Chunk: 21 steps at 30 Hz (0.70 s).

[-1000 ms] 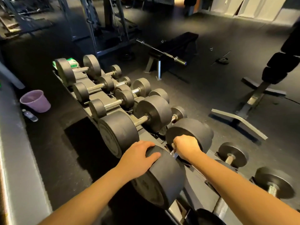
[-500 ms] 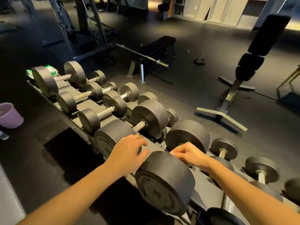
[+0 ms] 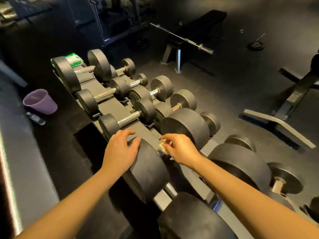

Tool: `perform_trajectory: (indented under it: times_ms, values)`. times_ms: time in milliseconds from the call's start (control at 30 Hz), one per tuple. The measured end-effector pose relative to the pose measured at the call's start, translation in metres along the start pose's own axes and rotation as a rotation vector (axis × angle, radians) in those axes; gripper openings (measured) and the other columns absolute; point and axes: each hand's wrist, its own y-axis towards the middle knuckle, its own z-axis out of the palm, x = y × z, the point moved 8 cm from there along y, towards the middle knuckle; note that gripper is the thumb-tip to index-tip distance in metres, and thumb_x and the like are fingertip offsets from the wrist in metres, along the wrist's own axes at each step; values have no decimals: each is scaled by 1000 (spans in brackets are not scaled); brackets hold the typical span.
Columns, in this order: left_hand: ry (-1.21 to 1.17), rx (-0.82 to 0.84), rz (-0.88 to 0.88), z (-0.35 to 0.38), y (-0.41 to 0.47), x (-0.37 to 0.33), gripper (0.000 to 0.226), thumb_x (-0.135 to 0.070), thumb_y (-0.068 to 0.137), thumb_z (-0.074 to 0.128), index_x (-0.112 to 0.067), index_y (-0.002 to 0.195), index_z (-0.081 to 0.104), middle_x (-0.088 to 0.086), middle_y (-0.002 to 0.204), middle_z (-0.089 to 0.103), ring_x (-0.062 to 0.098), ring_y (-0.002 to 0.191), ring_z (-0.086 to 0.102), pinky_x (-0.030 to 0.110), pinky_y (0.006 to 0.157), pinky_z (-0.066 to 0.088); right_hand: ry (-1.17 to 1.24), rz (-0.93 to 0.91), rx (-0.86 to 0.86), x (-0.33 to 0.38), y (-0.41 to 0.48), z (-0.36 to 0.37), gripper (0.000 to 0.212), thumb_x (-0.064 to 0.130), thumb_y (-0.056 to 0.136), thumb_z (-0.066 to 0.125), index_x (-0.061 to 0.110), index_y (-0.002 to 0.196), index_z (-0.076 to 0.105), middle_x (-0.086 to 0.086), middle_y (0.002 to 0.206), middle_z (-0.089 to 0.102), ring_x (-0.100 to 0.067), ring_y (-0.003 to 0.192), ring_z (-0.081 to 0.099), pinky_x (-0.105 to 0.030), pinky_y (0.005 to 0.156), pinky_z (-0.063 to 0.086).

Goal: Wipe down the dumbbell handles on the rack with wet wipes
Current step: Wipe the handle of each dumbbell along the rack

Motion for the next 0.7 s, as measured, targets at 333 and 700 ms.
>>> perform_trajectory:
  times_ms: [333,700]
  values:
    - [-74,15,-147,9,4,14,17,-38,98,60,-35,112,68,-21,107,65,-2,101,59,20,83,43,-351,-429,135,26,16,43,19,21,91,68,14,108,62,-6,109,52,-23,83,58,-35,63,45]
    - [-51,38,-174,9,3,9,19,-37,99,59,-33,116,66,-20,110,62,4,105,58,29,91,46,143,-212,192,13,19,49,15,23,99,61,17,98,75,8,91,55,-15,83,59,-28,77,46]
